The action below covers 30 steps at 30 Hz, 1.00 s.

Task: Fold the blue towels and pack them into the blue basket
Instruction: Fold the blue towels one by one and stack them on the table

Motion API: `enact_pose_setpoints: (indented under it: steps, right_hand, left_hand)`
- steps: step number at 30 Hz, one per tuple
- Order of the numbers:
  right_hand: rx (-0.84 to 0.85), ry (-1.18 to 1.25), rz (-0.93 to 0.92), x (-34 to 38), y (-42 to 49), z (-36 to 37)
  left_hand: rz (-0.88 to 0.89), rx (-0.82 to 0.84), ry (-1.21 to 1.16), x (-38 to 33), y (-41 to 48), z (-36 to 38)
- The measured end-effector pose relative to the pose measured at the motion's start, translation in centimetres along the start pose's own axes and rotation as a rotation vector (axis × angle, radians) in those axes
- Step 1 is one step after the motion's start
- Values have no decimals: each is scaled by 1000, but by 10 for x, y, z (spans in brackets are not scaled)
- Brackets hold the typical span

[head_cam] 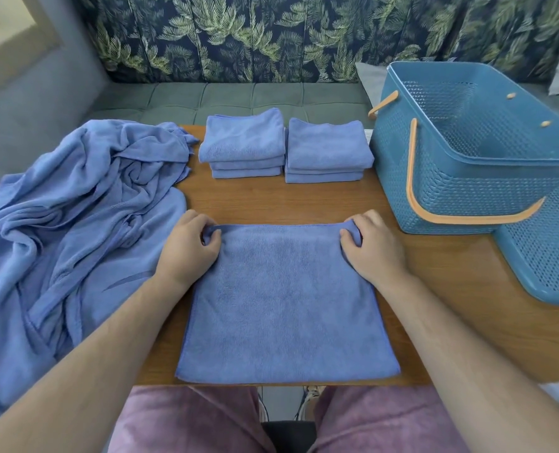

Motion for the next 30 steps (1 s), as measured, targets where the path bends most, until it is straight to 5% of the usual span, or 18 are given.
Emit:
enact_pose_setpoints:
  steps: [8, 20, 30]
  right_hand:
    - [101, 15, -33, 15, 1, -12]
    - [60, 449, 36, 59, 16, -144]
    - [124, 508, -144, 108, -18, -286]
  left_hand:
    - [31, 39, 30, -8, 2, -8]
    - [-143, -109, -323, -63, 32, -122]
    - [28, -80, -819, -134, 16, -253]
Point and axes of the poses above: each hand's wrist, its own y-axis towards the middle knuckle, its own z-axis out of the palm, x = y × z, the point moved 5 cm from there along y, towards the middle knuckle, and after that the axes turned 5 degrees about z, right-handed, at the moved point
